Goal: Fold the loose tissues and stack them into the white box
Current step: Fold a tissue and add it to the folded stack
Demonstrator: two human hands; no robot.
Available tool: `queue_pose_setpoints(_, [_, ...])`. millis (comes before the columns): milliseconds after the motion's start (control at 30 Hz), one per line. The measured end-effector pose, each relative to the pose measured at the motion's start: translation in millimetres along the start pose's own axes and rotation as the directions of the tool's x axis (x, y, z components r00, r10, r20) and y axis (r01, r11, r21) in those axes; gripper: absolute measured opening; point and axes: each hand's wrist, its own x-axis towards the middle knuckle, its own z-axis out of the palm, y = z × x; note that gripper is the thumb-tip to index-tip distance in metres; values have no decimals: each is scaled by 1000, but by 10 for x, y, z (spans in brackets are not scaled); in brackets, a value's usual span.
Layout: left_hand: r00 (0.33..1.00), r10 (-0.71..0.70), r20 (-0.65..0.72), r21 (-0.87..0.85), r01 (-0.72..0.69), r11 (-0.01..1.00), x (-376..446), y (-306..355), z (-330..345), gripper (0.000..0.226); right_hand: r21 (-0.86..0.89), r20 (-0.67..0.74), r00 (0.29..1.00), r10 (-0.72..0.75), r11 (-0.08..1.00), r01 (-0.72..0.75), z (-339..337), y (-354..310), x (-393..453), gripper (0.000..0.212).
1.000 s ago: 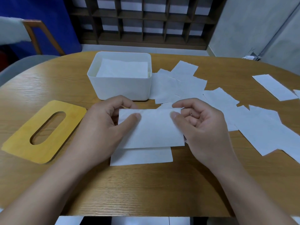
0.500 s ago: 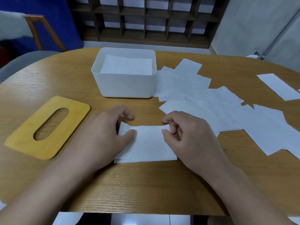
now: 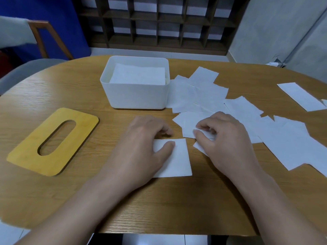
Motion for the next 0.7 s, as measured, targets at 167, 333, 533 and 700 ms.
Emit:
queue_pose_setpoints(167, [999,33,29,5,-33,999,48,76,155,19,-28,-6,1000,-27,999,26,19,-9,30,9])
queue_pose_setpoints(333, [999,26,46,39,-27,999,86,96,229,33,-44,8,998,-61,997,61,23,-7,9,21])
queue_pose_setpoints(533, [998,4,64,80,-9,997,128,106,314,41,-57,27,988,-154,986,155,31,-13,-6,14])
queue_pose_setpoints(700, [996,-15,88,98,7,995,129,126,315,49,-85,25,974,-226,970,227,31,-8,0,9])
